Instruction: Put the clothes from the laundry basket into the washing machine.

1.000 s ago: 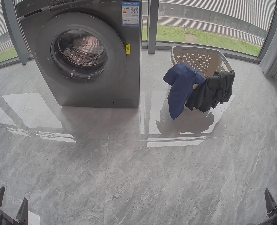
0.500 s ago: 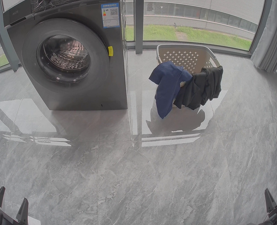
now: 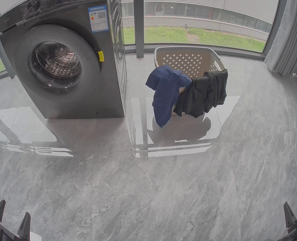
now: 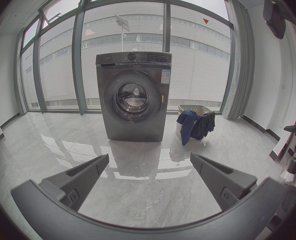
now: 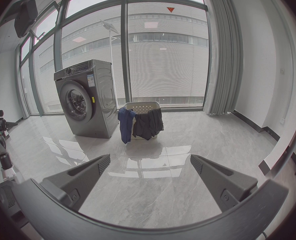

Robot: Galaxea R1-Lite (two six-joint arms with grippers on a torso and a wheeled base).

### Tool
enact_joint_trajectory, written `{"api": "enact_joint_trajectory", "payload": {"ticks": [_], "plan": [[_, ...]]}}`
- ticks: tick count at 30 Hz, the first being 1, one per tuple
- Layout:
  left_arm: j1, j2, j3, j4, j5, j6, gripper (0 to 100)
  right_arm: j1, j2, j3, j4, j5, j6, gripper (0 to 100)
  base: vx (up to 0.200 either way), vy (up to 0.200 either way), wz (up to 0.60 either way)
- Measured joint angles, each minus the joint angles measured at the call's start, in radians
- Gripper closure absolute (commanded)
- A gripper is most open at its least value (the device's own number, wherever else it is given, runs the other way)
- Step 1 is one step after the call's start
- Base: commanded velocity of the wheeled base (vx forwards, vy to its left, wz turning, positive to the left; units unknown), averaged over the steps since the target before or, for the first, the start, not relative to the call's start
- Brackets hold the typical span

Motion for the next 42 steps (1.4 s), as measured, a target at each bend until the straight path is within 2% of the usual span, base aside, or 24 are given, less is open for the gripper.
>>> {"api": "enact_joint_trajectory", "payload": {"ticks": [4,28,37,42], "plan": [[-0.001,0.000,0.000,0.000,0.000,0.000,0,0.000,0.000,0.000,0.000,0.000,0.000,0,0.000,0.000,0.00],[0.000,0.000,0.000,0.000,0.000,-0.001,0,0.000,0.000,0.000,0.001,0.000,-0.001,0,0.200,0.000,0.00],[0.000,0.000,0.000,-0.001,0.000,-0.001,0,0.000,0.000,0.000,0.000,0.000,-0.001,0,0.000,0.000,0.00],[-0.001,0.000,0.000,0.000,0.000,0.000,0,0.000,0.000,0.000,0.000,0.000,-0.001,0,0.000,-0.200,0.00]]}}
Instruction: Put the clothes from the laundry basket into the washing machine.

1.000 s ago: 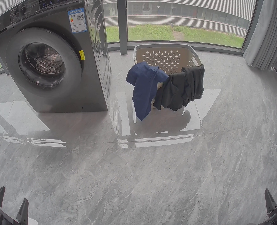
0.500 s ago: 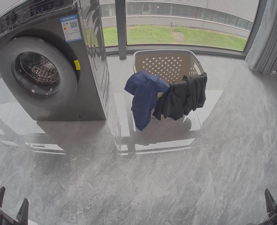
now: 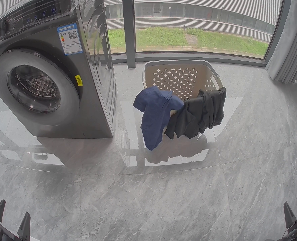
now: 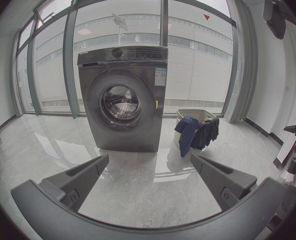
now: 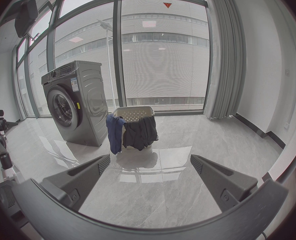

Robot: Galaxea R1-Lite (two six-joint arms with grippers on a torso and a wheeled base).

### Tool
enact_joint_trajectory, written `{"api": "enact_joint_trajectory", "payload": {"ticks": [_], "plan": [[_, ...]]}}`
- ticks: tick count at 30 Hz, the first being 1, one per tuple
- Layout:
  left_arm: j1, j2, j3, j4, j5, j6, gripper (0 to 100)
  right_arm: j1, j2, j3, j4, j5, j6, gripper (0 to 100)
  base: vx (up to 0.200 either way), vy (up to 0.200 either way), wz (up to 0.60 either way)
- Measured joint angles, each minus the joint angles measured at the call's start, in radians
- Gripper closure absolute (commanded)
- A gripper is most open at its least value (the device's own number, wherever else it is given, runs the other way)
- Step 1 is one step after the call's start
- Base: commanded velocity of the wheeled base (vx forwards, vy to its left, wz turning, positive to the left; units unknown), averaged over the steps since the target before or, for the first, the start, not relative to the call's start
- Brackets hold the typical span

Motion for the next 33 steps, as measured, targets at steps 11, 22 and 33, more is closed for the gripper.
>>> {"api": "enact_joint_trajectory", "payload": {"ticks": [11,22,33], "plan": [[0.000,0.000,0.000,0.000,0.000,0.000,0,0.000,0.000,0.000,0.000,0.000,0.000,0,0.000,-0.200,0.00],[0.000,0.000,0.000,0.000,0.000,0.000,0,0.000,0.000,0.000,0.000,0.000,0.000,0,0.000,-0.145,0.00],[0.001,0.000,0.000,0.000,0.000,0.000,0,0.000,0.000,0.000,0.000,0.000,0.000,0,0.036,0.000,0.00]]}}
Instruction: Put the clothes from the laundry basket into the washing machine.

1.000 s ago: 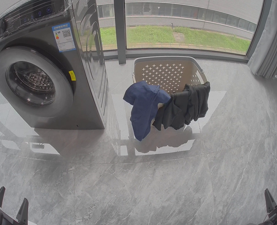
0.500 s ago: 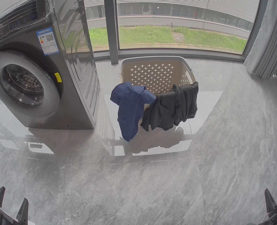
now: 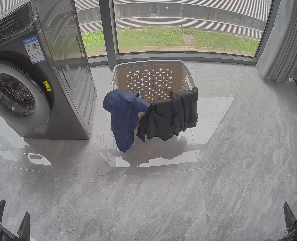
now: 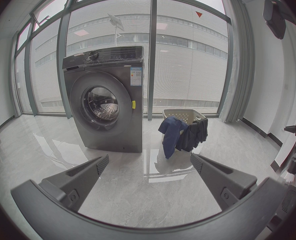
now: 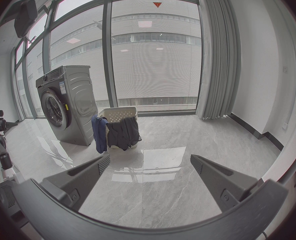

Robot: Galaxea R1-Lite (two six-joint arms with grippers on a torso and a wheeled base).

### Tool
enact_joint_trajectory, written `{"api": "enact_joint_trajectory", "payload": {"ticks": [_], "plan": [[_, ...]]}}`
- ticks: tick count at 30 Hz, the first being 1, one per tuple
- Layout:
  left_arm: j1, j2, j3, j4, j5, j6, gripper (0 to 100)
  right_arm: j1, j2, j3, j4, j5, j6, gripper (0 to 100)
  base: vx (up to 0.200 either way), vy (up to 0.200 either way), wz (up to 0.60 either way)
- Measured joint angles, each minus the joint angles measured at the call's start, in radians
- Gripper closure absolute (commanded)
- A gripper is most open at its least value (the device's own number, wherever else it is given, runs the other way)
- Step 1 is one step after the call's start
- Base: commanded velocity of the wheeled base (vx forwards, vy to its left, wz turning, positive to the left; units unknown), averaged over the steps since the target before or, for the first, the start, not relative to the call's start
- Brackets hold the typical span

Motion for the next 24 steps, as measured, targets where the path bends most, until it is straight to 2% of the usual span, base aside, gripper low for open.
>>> {"api": "enact_joint_trajectory", "payload": {"ticks": [16,24], "plan": [[0.000,0.000,0.000,0.000,0.000,0.000,0,0.000,0.000,0.000,0.000,0.000,0.000,0,0.200,0.000,0.00],[0.000,0.000,0.000,0.000,0.000,0.000,0,0.000,0.000,0.000,0.000,0.000,0.000,0,0.000,0.000,0.00]]}}
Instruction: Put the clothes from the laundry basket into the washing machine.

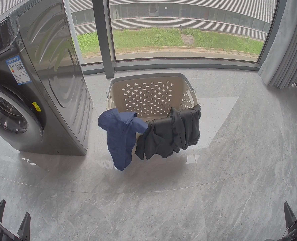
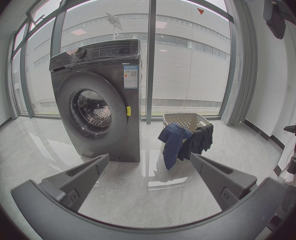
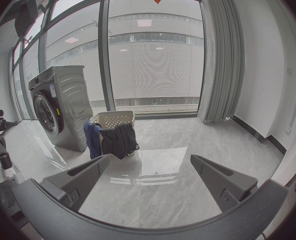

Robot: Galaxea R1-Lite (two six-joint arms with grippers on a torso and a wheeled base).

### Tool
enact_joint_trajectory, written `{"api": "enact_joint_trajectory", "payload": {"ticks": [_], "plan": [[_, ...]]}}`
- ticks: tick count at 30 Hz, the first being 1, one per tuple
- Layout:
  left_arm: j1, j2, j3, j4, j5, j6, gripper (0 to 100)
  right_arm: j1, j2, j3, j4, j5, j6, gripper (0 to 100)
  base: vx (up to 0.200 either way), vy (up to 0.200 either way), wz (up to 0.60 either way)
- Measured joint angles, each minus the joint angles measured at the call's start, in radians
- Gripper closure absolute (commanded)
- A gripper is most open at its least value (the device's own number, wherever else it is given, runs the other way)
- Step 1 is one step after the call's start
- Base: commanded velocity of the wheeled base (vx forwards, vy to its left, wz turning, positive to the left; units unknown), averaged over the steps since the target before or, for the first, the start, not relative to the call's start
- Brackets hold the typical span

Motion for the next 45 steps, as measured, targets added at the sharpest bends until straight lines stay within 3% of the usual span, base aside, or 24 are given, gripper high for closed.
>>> {"api": "enact_joint_trajectory", "payload": {"ticks": [7,19,45], "plan": [[0.000,0.000,0.000,0.000,0.001,0.000,0,0.000,0.000,0.000,0.000,0.000,0.000,0,0.000,-0.171,0.00],[0.000,0.000,0.000,0.000,0.002,0.000,0,0.001,0.000,0.000,0.000,0.000,0.000,0,0.000,0.000,0.00],[0.000,0.000,0.000,0.001,0.002,0.000,0,0.000,0.000,0.000,0.000,0.000,0.000,0,0.200,0.000,0.00]]}}
